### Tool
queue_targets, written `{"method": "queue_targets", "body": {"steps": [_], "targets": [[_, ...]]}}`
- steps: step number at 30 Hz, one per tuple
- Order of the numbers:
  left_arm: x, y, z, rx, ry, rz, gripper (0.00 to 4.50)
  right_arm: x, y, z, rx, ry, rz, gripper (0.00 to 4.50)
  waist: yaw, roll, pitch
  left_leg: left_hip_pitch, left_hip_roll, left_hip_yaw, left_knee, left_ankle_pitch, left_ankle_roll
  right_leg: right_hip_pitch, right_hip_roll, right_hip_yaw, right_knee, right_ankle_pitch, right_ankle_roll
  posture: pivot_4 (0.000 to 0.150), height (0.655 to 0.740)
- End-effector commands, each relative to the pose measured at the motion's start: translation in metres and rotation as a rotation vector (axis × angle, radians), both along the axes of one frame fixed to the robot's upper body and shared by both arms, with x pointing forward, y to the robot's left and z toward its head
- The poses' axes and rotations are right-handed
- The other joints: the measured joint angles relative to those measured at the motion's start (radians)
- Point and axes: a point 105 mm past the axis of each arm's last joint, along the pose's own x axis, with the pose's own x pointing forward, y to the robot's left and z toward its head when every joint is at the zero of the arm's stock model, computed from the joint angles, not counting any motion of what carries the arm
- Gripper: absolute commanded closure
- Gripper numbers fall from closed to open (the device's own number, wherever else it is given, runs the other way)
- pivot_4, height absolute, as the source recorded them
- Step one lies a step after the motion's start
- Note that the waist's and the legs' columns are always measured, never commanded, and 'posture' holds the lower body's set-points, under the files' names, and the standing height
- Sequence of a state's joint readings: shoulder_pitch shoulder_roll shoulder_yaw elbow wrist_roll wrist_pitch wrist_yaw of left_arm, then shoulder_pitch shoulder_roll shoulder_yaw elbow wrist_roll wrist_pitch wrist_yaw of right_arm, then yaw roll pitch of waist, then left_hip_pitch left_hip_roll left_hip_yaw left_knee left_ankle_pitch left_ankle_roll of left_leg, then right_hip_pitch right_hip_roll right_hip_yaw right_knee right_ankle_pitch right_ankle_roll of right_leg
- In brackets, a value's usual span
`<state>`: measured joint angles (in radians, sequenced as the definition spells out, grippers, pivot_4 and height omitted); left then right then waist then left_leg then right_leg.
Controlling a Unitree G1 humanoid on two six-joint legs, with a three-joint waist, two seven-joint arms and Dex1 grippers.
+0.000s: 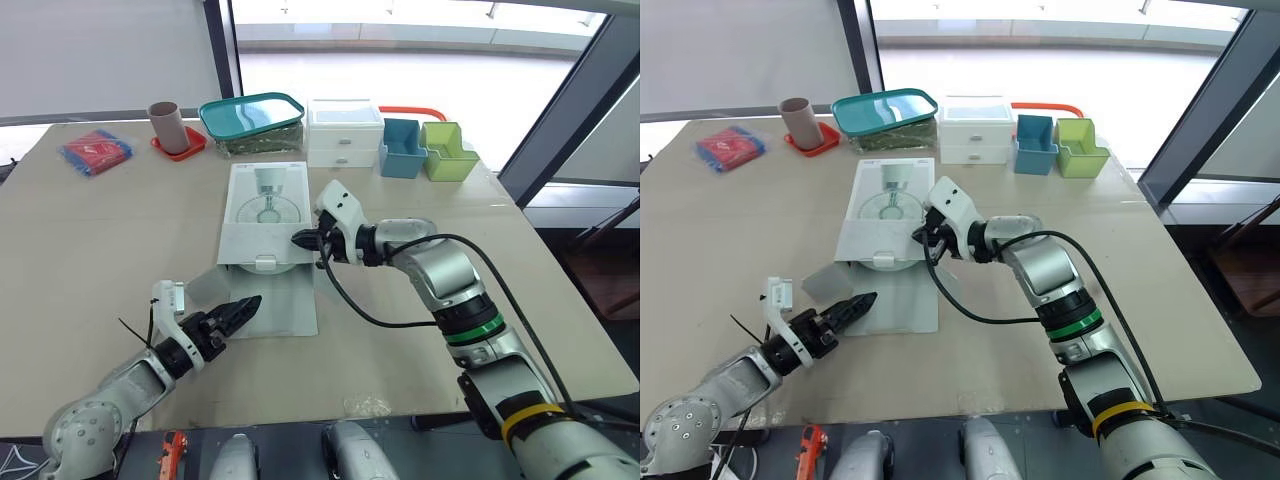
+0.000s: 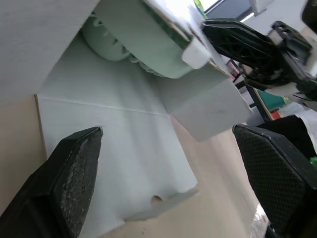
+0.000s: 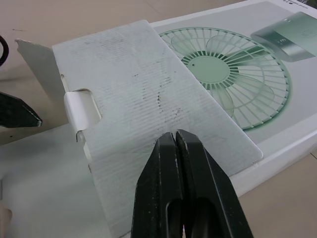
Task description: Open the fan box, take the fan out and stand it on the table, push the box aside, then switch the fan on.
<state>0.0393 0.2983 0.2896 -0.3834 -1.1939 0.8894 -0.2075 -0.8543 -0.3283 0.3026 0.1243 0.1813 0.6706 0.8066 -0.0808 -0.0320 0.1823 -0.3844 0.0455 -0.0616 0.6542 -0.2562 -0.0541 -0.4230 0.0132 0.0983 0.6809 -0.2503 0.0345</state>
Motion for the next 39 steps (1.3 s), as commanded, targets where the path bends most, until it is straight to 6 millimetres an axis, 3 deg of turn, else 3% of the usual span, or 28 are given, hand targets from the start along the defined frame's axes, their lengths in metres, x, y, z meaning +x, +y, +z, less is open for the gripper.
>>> {"method": "queue_targets", "body": {"steps": [1,6,15,39], "targets": [[0.007,-0.012,0.006,-0.047,0.017,0.014,0.03,-0.002,-0.001,-0.009,-0.023,0.021,-0.005,4.5,0.0,0.0,0.0,0.0,0.0,0.0,0.0,0.0,0.0,0.0,0.0,0.0,0.0,0.0,0.0,0.15,0.74],[0.016,-0.02,0.006,-0.045,0.042,0.016,0.03,-0.001,-0.001,-0.008,-0.025,0.019,-0.007,4.5,0.0,0.0,0.0,0.0,0.0,0.0,0.0,0.0,0.0,0.0,0.0,0.0,0.0,0.0,0.0,0.15,0.74],[0.03,-0.019,0.001,-0.041,0.091,0.058,0.03,0.0,-0.001,-0.004,-0.023,0.007,-0.006,4.5,0.001,0.0,0.0,0.0,-0.001,0.0,0.0,0.0,0.0,0.0,0.0,0.0,0.0,0.0,0.0,0.15,0.74],[0.042,-0.025,0.01,-0.077,0.029,0.07,0.03,-0.002,-0.001,-0.006,-0.024,0.004,-0.01,4.5,0.005,0.0,0.0,-0.001,-0.001,0.0,0.0,0.001,-0.001,0.0,-0.001,0.0,-0.001,0.0,0.001,0.15,0.74]]}}
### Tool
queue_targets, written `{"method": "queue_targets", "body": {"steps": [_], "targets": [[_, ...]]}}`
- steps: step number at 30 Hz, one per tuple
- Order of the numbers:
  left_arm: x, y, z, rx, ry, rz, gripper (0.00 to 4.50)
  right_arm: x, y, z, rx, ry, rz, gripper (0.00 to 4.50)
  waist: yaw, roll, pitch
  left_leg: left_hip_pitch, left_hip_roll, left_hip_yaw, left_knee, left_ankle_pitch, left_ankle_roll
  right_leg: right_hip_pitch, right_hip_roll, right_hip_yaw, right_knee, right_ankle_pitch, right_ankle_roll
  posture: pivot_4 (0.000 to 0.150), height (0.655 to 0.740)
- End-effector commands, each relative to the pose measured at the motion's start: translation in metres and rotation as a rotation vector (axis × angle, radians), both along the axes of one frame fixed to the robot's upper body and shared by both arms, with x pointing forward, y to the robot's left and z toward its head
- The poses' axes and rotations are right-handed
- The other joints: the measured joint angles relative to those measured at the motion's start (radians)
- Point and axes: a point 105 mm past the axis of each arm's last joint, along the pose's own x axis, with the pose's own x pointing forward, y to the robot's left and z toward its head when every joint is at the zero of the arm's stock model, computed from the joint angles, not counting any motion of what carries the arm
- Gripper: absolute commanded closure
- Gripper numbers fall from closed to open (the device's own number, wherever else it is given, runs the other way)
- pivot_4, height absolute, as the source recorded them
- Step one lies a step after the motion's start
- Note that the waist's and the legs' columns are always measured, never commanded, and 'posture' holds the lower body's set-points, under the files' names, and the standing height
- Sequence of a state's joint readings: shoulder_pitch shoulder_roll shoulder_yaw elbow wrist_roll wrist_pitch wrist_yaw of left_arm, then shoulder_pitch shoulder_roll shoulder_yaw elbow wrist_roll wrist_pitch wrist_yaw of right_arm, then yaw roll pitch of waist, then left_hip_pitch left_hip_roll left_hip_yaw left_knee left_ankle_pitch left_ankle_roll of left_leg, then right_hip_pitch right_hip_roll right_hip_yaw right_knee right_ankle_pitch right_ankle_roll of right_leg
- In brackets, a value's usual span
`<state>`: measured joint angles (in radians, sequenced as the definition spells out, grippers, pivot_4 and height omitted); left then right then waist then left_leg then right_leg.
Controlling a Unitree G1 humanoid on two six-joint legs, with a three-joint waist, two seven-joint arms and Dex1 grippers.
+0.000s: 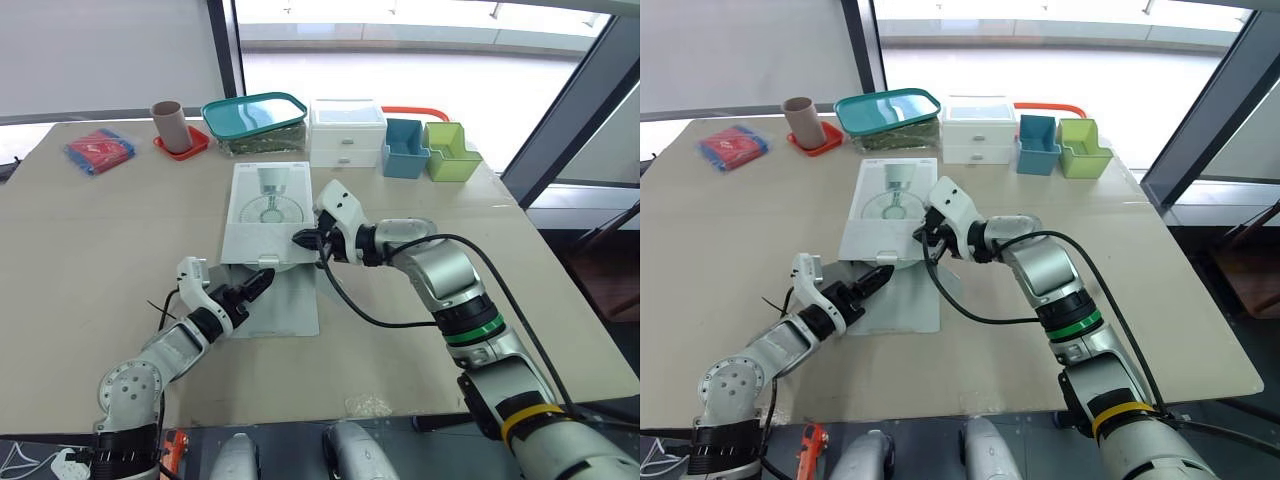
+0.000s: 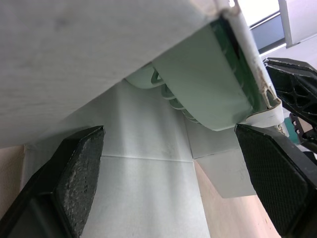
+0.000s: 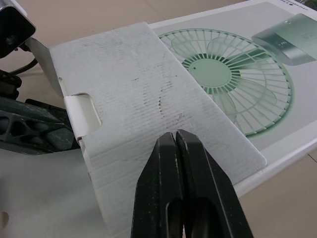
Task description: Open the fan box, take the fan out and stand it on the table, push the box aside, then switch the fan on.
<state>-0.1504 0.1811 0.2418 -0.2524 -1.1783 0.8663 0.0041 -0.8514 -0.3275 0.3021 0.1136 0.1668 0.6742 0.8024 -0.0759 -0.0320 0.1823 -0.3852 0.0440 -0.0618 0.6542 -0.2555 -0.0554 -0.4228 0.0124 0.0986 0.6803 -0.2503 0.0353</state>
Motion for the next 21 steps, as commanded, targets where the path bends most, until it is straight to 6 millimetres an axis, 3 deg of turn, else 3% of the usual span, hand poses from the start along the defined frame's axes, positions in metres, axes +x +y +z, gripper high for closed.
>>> {"method": "queue_targets", "body": {"steps": [1,4,21], "targets": [[0.0,-0.005,0.01,-0.033,-0.058,-0.031,0.03,-0.002,0.0,-0.007,-0.016,0.015,-0.001,4.5,0.0,0.0,0.0,0.0,0.0,0.0,0.0,0.0,0.0,0.0,0.0,0.0,0.0,0.0,0.0,0.15,0.74],[-0.003,-0.008,0.016,-0.035,-0.094,-0.065,0.03,-0.003,0.001,-0.007,-0.017,0.012,0.003,4.5,0.0,0.0,0.0,0.0,0.0,0.0,0.0,0.0,0.0,0.0,0.0,0.0,0.0,0.0,0.0,0.15,0.74],[0.003,-0.008,-0.001,0.013,-0.02,-0.077,0.03,-0.003,-0.002,-0.006,-0.021,-0.004,-0.002,4.5,0.0,0.0,0.0,0.0,-0.001,0.0,0.0,0.001,-0.002,0.0,0.0,0.0,-0.001,0.0,0.002,0.15,0.74]]}}
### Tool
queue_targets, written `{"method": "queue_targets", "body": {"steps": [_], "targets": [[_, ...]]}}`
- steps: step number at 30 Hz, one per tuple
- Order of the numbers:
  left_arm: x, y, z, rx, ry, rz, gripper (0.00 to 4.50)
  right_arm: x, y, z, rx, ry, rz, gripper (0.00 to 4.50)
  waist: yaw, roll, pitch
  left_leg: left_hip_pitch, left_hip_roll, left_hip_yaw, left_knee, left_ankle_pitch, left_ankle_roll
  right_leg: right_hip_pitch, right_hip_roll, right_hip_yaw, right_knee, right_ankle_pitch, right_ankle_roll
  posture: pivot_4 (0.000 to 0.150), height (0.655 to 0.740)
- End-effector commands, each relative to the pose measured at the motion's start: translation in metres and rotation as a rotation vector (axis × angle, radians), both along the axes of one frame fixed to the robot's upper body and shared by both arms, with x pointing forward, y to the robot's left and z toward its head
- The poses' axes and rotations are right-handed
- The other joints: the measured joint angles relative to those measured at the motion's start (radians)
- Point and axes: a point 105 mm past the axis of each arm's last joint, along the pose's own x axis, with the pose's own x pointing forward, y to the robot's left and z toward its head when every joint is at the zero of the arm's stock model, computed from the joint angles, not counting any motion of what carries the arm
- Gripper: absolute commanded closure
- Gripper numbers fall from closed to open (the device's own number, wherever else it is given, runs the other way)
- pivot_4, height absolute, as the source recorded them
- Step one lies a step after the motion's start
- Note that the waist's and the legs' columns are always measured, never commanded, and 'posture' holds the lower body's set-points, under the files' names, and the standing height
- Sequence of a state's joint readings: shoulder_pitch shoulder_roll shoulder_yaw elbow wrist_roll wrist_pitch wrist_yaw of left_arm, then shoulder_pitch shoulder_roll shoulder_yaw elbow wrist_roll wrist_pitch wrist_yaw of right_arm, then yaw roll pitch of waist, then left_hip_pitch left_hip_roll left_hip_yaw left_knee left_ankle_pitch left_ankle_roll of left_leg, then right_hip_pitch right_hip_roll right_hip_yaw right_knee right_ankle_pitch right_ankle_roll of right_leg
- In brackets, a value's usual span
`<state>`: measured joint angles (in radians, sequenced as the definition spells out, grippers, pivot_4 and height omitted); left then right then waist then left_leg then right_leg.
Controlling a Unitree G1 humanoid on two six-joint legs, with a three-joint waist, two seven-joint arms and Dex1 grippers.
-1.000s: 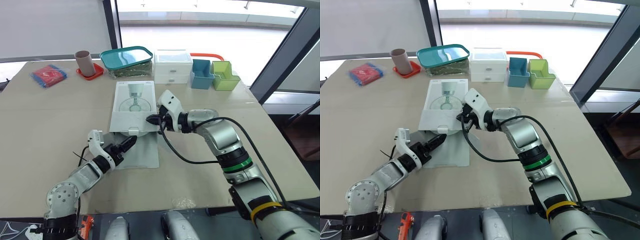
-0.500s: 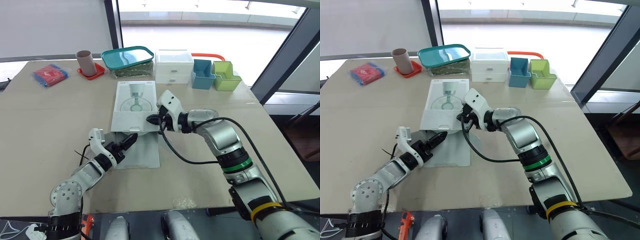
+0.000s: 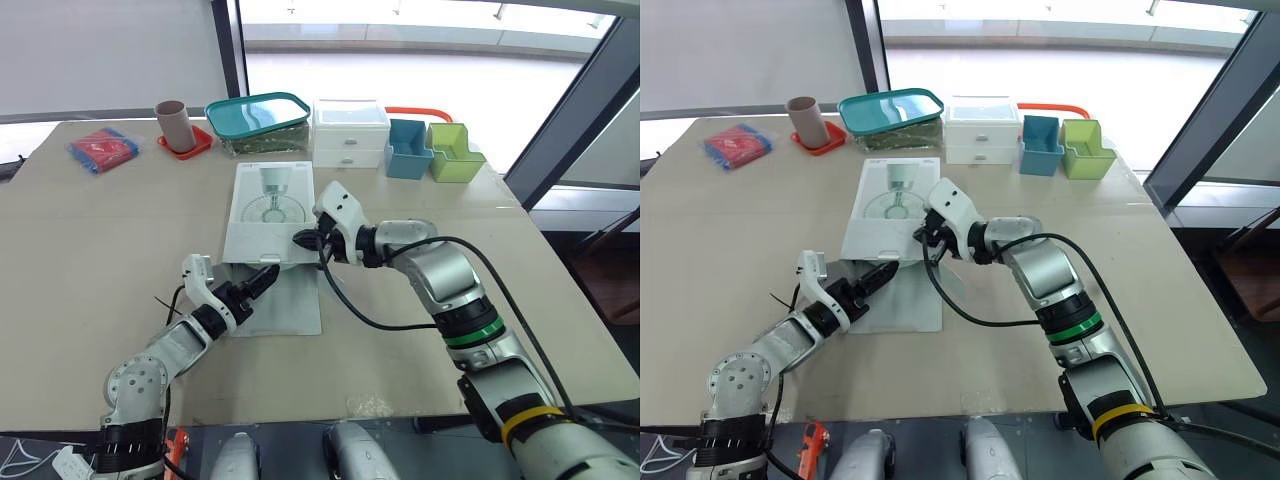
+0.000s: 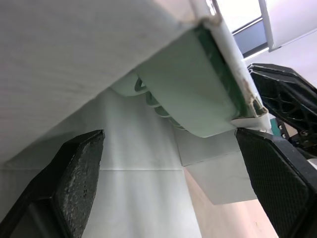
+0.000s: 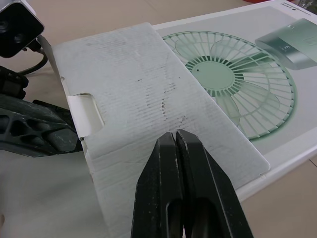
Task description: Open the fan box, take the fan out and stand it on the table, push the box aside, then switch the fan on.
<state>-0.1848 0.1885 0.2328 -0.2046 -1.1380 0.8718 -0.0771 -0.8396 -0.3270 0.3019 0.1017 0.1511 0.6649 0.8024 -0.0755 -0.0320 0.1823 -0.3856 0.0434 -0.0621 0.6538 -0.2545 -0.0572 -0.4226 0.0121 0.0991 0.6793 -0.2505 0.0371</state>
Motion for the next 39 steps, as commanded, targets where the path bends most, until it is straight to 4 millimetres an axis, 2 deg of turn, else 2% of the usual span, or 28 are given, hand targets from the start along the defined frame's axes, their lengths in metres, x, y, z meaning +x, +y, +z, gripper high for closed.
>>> {"method": "queue_targets", "body": {"steps": [1,9,19,24,31,39], "targets": [[-0.003,-0.003,-0.004,0.025,0.023,-0.034,0.03,-0.002,-0.001,-0.005,-0.015,0.009,0.001,4.5,0.0,0.0,0.0,0.0,0.0,0.0,0.0,0.0,0.0,0.0,0.0,0.0,0.0,0.0,0.0,0.15,0.74],[-0.01,-0.013,-0.014,0.093,0.069,-0.111,0.03,-0.004,0.001,-0.007,-0.018,0.009,0.009,4.5,0.0,0.0,0.0,0.0,0.0,0.0,-0.001,0.0,0.0,0.0,0.0,0.0,0.0,0.0,0.0,0.15,0.74],[-0.011,-0.011,-0.024,0.118,0.12,-0.106,0.03,-0.006,0.001,-0.007,-0.02,0.004,0.015,4.5,0.0,0.0,0.0,0.0,0.0,0.0,-0.001,0.0,0.0,0.001,0.0,0.0,-0.002,0.0,0.0,0.15,0.74],[-0.015,-0.017,-0.017,0.132,0.068,-0.164,0.03,-0.005,0.001,-0.007,-0.021,-0.002,0.016,4.5,0.0,0.0,0.0,0.0,0.0,0.0,-0.001,0.0,0.0,0.001,0.0,0.0,-0.002,0.0,0.0,0.15,0.74],[-0.009,-0.013,-0.015,0.07,0.064,-0.109,0.03,-0.005,0.0,-0.007,-0.027,-0.005,0.017,4.5,0.001,0.0,0.0,0.0,-0.001,-0.001,-0.001,0.0,0.0,0.001,-0.001,0.0,-0.003,0.0,0.0,0.15,0.74],[-0.009,-0.013,0.003,-0.019,-0.015,-0.094,0.03,-0.007,-0.001,-0.009,-0.033,-0.003,0.02,4.5,0.001,0.0,0.0,-0.001,-0.001,-0.001,-0.001,0.0,0.0,0.002,-0.001,0.0,-0.005,0.0,0.0,0.15,0.74]]}}
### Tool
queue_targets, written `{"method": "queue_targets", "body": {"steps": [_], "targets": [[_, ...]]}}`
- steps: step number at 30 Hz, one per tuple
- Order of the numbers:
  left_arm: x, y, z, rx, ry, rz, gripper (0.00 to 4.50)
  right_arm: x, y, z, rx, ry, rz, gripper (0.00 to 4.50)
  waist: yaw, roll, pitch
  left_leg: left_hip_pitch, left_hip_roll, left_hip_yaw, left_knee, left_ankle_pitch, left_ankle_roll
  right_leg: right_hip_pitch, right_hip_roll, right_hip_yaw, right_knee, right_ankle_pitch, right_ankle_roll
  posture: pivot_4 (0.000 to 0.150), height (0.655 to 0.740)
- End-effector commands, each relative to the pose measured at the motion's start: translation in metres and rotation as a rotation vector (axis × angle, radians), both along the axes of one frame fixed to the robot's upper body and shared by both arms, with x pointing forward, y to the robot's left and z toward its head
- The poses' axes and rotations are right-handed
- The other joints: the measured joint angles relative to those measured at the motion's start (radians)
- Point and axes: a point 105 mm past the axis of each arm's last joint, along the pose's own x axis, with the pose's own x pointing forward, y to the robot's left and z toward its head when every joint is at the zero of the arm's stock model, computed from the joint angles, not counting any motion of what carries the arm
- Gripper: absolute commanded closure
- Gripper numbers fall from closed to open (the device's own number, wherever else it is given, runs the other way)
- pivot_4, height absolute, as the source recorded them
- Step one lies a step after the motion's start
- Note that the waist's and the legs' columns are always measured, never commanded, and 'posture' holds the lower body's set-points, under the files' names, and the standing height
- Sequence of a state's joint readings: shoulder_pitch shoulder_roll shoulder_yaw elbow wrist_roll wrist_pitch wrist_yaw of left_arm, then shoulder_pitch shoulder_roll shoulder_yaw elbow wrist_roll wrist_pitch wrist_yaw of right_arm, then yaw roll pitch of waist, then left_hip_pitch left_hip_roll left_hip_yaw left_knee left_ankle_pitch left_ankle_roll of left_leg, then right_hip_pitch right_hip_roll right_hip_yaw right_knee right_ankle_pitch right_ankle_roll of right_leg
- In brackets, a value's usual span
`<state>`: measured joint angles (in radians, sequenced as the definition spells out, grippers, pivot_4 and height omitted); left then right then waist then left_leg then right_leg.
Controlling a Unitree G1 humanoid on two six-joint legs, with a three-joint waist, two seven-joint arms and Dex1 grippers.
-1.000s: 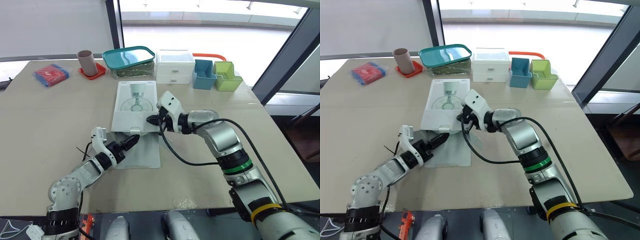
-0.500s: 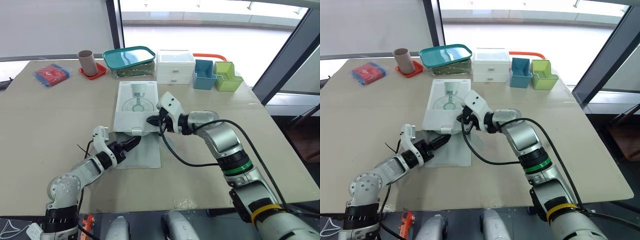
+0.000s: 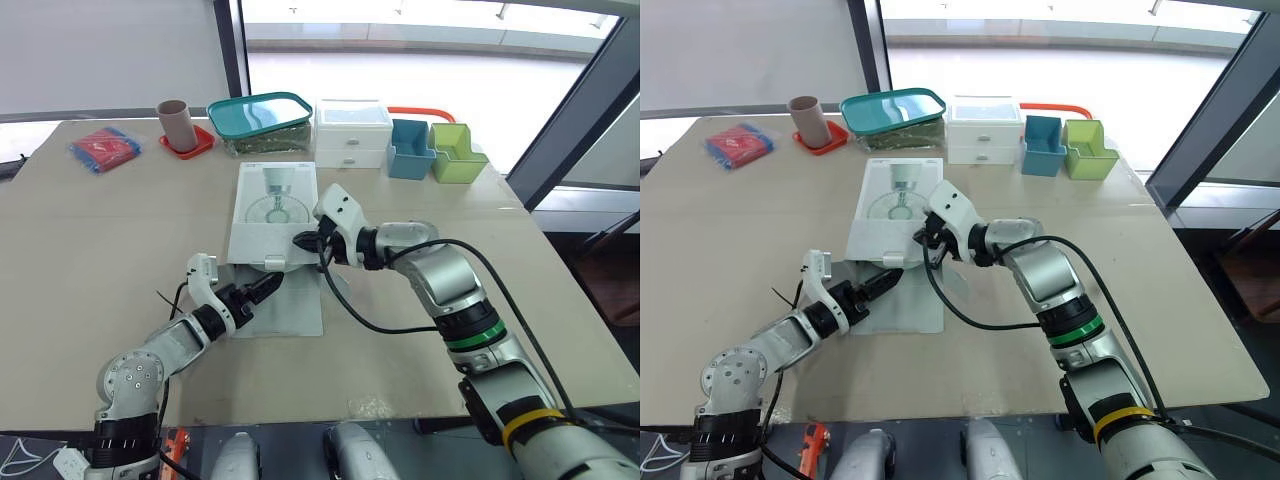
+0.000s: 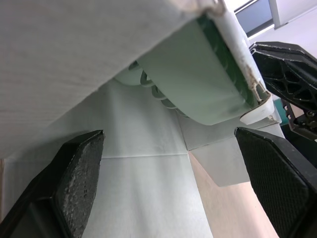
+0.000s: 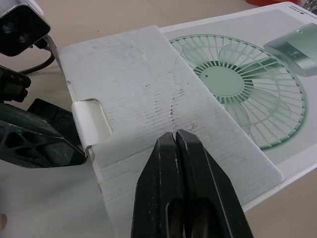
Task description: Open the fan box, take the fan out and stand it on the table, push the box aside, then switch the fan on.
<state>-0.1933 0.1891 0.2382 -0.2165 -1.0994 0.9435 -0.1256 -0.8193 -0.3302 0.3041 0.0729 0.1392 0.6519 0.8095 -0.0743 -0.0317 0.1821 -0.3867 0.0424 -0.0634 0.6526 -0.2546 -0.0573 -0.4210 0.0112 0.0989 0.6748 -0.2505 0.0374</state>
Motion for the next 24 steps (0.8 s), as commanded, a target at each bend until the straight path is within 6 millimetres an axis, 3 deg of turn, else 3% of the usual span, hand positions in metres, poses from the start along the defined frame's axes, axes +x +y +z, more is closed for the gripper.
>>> {"method": "queue_targets", "body": {"steps": [1,11,18,24], "targets": [[-0.005,-0.006,0.007,-0.063,-0.014,-0.025,0.03,-0.003,-0.001,-0.008,-0.029,0.015,0.006,4.5,0.0,0.0,0.0,0.0,0.0,0.0,0.0,0.0,0.0,0.0,0.0,0.0,0.0,0.0,0.0,0.15,0.74],[-0.006,-0.005,0.015,-0.113,-0.018,-0.009,0.03,-0.003,-0.002,-0.008,-0.035,0.015,0.007,4.5,0.0,0.0,0.0,-0.001,0.0,-0.001,0.0,0.0,0.0,0.0,0.0,0.0,-0.003,0.001,0.001,0.15,0.74],[-0.018,0.002,0.019,-0.099,-0.008,-0.024,0.03,-0.003,-0.002,-0.008,-0.035,0.012,0.007,4.5,-0.001,0.0,0.0,-0.002,0.0,-0.001,-0.001,0.0,0.0,0.0,0.0,-0.001,-0.005,0.001,0.001,0.15,0.74],[-0.052,0.007,0.026,-0.118,0.002,-0.077,0.03,-0.004,-0.003,-0.008,-0.035,0.016,0.008,4.5,-0.002,0.0,0.0,-0.003,0.002,-0.001,-0.002,-0.001,-0.002,-0.001,0.001,-0.001,-0.006,0.001,0.001,0.15,0.74]]}}
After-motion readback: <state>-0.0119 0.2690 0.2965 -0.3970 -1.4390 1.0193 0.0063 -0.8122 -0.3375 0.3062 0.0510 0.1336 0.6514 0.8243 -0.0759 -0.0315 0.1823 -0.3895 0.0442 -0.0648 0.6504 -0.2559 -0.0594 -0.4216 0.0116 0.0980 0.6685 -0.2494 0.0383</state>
